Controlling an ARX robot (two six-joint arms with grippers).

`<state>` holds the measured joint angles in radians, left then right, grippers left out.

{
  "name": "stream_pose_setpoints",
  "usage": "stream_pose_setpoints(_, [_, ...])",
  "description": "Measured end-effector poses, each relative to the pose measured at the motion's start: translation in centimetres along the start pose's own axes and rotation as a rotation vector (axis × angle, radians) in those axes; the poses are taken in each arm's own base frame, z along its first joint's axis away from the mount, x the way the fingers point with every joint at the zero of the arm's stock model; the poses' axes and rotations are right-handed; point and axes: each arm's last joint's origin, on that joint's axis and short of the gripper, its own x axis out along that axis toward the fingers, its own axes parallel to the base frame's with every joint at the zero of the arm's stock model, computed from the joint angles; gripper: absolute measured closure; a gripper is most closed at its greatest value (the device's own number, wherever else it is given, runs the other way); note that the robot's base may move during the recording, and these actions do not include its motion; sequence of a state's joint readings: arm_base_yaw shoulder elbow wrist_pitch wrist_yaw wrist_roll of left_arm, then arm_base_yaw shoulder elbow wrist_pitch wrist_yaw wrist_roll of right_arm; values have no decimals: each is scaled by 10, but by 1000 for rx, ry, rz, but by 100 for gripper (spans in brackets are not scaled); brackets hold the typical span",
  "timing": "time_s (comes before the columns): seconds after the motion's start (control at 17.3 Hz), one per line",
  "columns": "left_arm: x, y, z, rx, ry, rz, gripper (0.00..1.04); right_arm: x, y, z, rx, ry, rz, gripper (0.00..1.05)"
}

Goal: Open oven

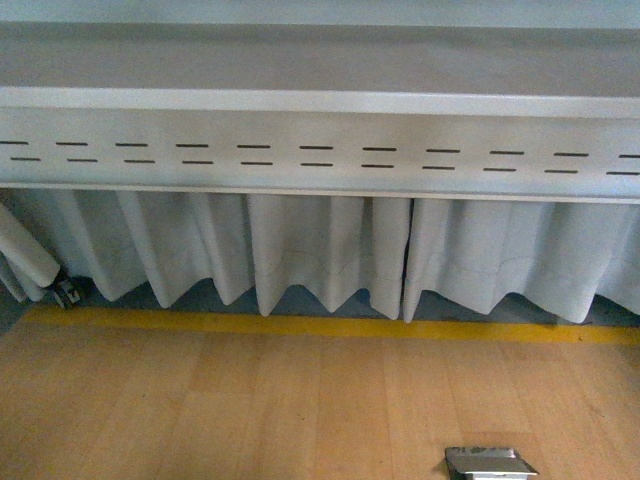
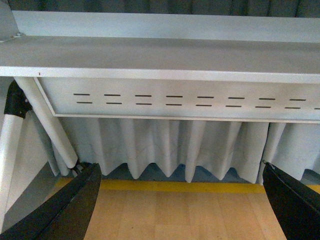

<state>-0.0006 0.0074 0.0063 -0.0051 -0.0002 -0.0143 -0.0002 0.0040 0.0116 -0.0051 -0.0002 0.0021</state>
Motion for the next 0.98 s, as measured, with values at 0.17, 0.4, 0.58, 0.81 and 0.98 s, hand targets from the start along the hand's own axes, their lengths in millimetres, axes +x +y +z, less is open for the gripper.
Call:
stream_pose_setpoints(0.17, [0, 0, 0, 0, 0, 0, 7, 0, 0, 0, 0, 0, 0, 7])
stream_pose_setpoints(0.4, [0, 0, 0, 0, 0, 0, 7, 0, 0, 0, 0, 0, 0, 7])
stream_pose_setpoints(0.58, [0, 0, 0, 0, 0, 0, 7, 0, 0, 0, 0, 0, 0, 7])
stream_pose_setpoints(0.81, [0, 0, 0, 0, 0, 0, 7, 0, 0, 0, 0, 0, 0, 7])
stream_pose_setpoints(0.98, [0, 0, 0, 0, 0, 0, 7, 0, 0, 0, 0, 0, 0, 7])
